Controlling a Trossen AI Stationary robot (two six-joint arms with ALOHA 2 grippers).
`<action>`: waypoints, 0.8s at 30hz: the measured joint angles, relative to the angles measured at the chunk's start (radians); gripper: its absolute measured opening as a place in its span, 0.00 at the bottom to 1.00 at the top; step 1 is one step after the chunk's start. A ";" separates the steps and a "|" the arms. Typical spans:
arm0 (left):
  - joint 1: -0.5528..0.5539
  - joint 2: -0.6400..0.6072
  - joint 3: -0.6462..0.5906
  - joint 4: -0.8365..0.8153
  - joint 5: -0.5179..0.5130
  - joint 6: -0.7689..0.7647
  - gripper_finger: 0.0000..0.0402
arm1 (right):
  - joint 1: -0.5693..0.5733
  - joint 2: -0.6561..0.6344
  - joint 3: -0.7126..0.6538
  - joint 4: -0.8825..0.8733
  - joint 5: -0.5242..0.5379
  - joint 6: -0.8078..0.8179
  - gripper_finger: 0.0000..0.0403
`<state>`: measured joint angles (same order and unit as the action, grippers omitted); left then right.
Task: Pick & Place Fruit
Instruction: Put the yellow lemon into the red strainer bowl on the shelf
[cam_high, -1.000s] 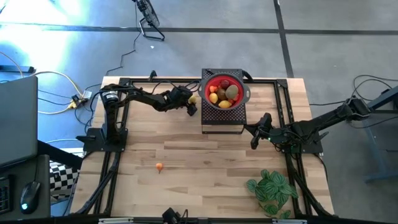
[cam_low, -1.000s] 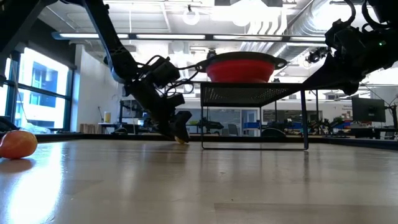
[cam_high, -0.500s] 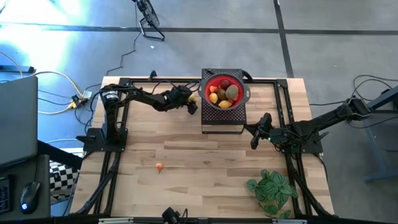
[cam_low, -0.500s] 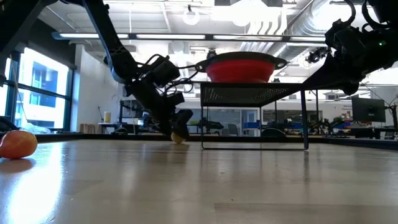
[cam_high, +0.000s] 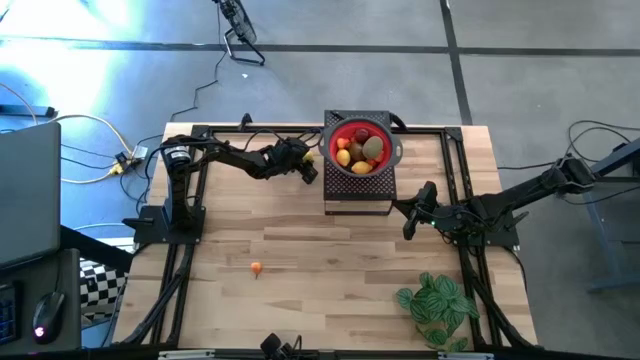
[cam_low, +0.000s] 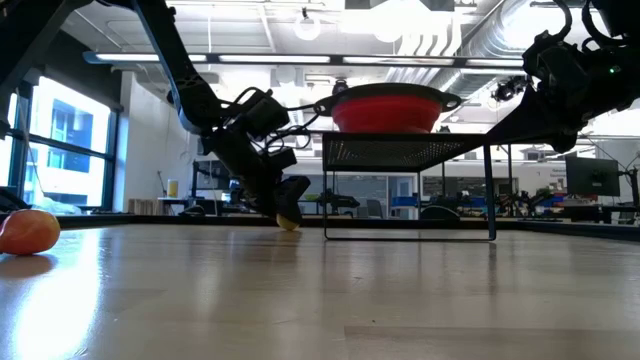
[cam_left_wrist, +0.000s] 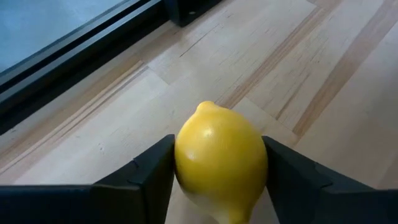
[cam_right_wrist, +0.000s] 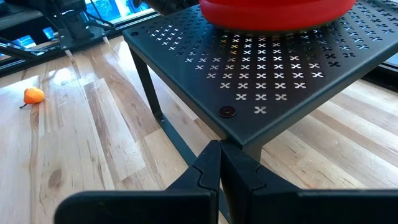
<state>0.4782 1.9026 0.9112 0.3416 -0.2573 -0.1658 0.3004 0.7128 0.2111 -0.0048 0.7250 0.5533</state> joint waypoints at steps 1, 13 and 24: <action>0.000 0.000 0.000 0.000 0.000 0.000 0.50 | 0.000 0.000 0.000 0.000 0.000 0.000 0.00; 0.000 0.000 0.000 -0.004 0.001 -0.042 0.53 | 0.000 0.000 0.000 0.000 -0.001 0.000 0.00; -0.001 0.000 0.000 -0.018 -0.055 -0.095 0.55 | 0.000 0.000 0.000 0.000 -0.001 0.000 0.00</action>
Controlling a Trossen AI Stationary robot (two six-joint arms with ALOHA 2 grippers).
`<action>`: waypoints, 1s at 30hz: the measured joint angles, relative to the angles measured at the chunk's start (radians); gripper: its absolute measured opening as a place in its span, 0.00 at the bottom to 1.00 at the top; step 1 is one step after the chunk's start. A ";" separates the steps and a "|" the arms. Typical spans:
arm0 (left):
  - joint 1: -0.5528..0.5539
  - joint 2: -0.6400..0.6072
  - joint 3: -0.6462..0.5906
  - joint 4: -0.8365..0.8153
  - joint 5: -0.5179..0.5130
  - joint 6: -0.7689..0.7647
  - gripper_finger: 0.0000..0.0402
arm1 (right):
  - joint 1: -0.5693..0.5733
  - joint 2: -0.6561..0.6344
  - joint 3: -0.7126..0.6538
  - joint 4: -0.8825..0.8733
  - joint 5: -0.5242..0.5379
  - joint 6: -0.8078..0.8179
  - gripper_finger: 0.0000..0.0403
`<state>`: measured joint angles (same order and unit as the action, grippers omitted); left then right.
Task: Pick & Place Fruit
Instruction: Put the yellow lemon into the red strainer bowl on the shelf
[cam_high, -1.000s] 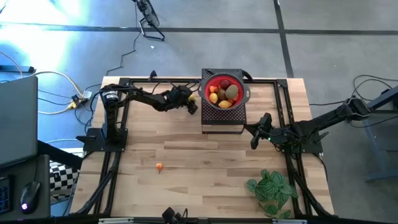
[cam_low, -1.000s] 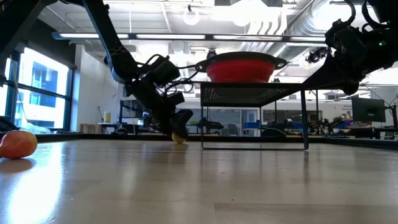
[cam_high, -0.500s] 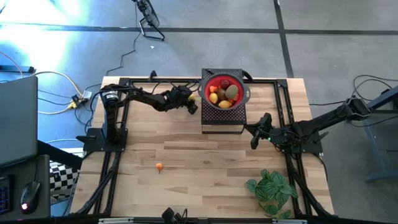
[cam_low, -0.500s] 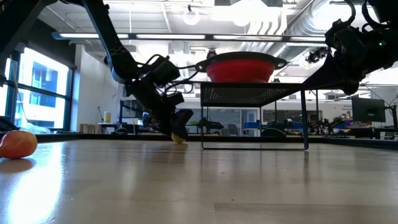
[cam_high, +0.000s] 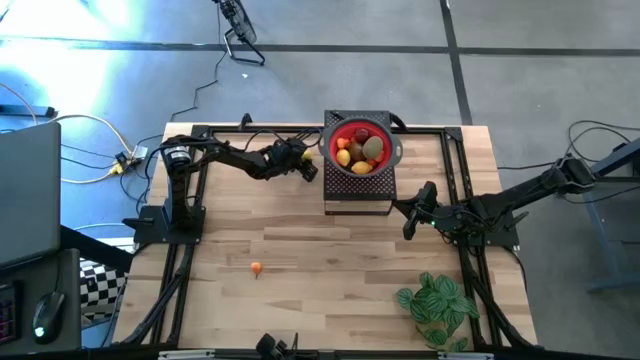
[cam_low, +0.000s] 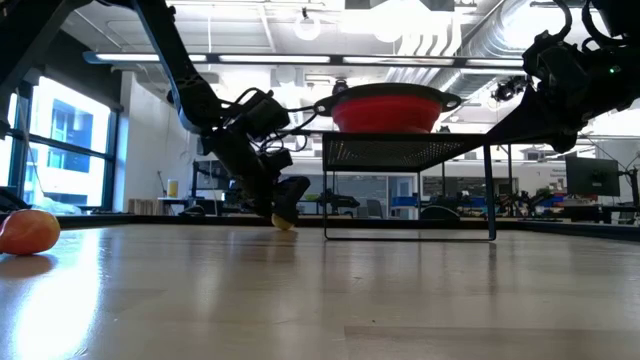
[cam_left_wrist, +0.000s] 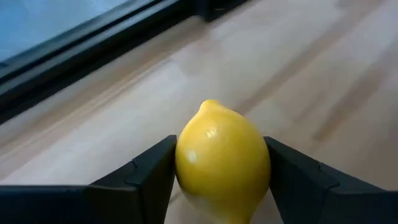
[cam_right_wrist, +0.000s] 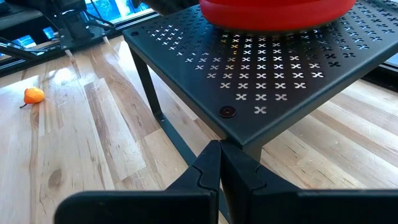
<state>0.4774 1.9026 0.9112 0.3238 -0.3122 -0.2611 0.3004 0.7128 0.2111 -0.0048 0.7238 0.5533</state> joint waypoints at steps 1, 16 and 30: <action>0.000 0.000 0.000 -0.008 -0.018 -0.004 0.55 | 0.000 0.000 0.000 0.000 0.000 0.000 0.00; 0.000 -0.002 0.000 -0.034 -0.012 0.047 0.53 | 0.000 0.000 0.000 0.000 -0.001 0.000 0.00; 0.000 -0.066 -0.002 -0.037 0.047 0.130 0.50 | 0.000 0.000 0.000 0.000 -0.001 0.000 0.00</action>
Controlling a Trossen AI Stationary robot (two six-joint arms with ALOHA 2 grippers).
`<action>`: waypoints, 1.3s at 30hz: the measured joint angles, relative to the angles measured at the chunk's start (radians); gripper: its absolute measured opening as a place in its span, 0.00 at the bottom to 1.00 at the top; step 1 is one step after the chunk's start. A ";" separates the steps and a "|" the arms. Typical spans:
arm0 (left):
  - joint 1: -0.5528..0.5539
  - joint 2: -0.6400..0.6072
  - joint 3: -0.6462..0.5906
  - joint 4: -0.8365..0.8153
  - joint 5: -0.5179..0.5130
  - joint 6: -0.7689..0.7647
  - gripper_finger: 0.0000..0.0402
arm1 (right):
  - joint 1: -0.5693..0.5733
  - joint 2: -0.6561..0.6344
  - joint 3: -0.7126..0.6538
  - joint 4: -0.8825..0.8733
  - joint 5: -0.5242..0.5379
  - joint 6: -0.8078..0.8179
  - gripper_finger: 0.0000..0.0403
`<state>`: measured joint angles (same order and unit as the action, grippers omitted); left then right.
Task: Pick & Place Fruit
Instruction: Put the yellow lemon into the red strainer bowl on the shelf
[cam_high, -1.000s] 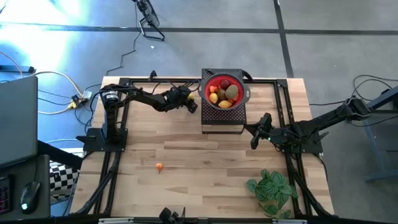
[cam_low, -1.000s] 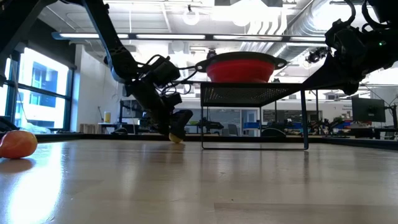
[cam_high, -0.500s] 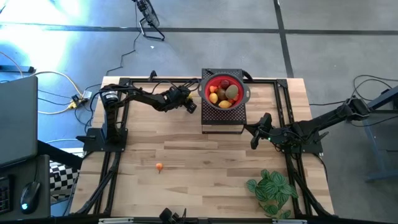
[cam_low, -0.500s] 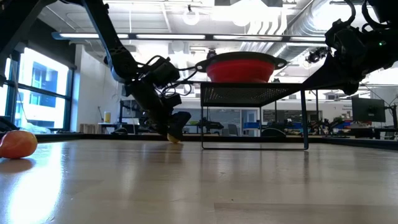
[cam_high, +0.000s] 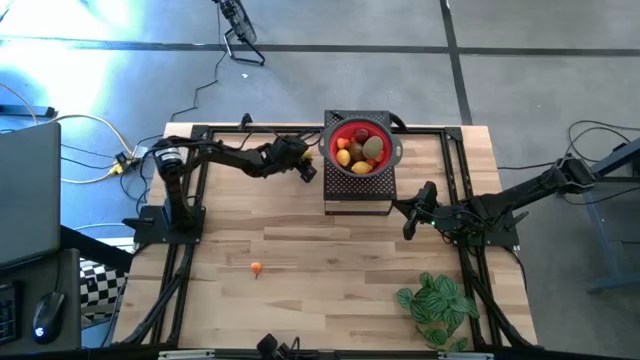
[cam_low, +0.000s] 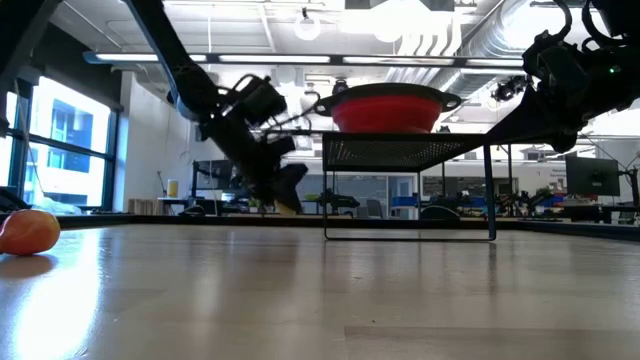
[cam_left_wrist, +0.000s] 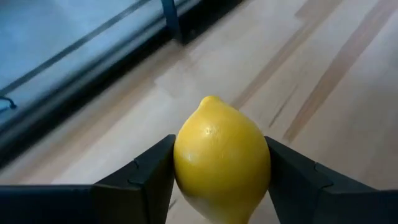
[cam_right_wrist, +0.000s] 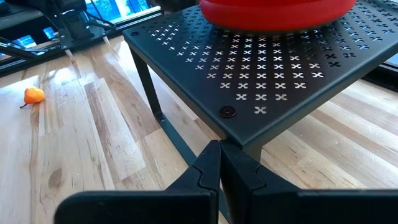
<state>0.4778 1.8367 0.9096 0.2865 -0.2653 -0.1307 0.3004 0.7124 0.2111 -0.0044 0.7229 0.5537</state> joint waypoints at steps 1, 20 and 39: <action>0.000 -0.017 0.000 -0.008 -0.001 0.010 0.50 | 0.000 0.000 0.000 0.000 0.000 0.000 0.00; 0.026 -0.466 0.001 -0.238 -0.006 0.153 0.51 | 0.000 0.000 0.000 0.000 0.000 0.000 0.00; -0.007 -0.554 0.001 0.083 0.434 0.070 0.51 | 0.000 0.000 0.000 0.000 0.000 0.000 0.00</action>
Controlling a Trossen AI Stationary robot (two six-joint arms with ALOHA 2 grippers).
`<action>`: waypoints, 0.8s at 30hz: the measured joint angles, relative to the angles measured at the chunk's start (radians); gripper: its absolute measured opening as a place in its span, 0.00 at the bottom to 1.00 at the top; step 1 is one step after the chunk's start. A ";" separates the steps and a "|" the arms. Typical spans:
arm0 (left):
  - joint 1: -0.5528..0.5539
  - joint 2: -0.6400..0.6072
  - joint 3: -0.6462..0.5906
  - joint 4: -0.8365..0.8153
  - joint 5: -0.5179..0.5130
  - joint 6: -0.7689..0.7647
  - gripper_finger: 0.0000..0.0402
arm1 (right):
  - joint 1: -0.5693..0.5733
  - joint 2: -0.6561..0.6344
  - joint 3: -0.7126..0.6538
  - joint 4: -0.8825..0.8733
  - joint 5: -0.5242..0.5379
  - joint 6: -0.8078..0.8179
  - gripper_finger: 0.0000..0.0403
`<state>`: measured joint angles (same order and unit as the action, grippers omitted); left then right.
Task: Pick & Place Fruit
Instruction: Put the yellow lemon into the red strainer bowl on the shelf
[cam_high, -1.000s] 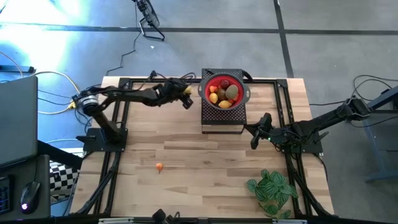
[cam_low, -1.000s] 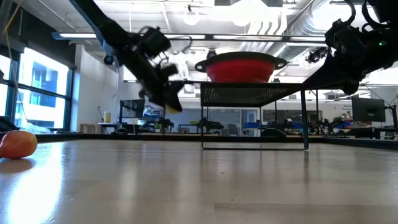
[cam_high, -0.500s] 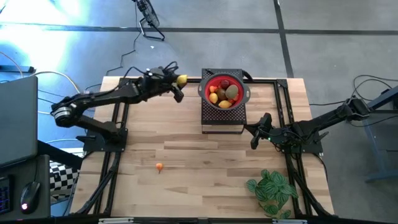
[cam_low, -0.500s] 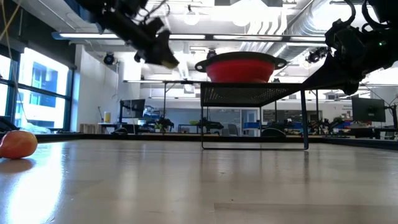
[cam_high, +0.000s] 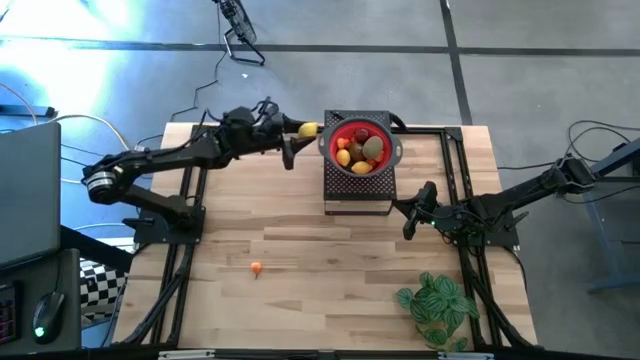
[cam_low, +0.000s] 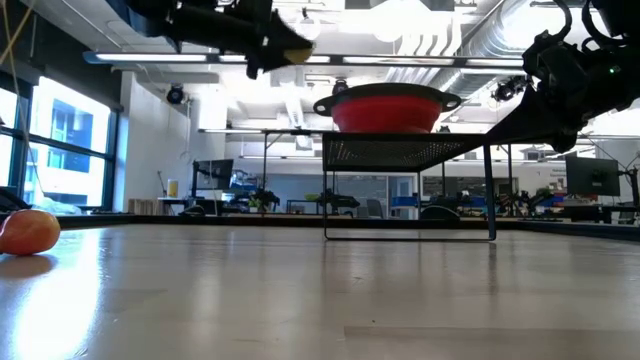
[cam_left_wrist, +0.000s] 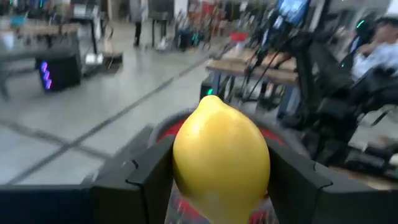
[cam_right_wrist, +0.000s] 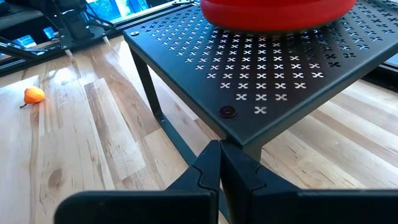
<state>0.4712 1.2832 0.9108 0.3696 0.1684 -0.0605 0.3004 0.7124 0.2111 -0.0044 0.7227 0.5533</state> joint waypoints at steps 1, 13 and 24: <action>-0.008 0.007 0.000 0.034 0.001 0.000 0.51 | 0.000 0.000 0.000 0.000 0.000 0.000 0.00; -0.061 0.128 0.141 -0.039 -0.002 0.024 0.51 | 0.000 0.000 0.000 0.000 0.000 0.000 0.00; -0.060 0.319 0.427 -0.290 -0.006 0.087 0.51 | 0.000 0.000 0.000 -0.002 0.000 0.000 0.00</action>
<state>0.4114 1.6025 1.3378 0.0795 0.1628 0.0270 0.3008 0.7124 0.2111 -0.0059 0.7227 0.5533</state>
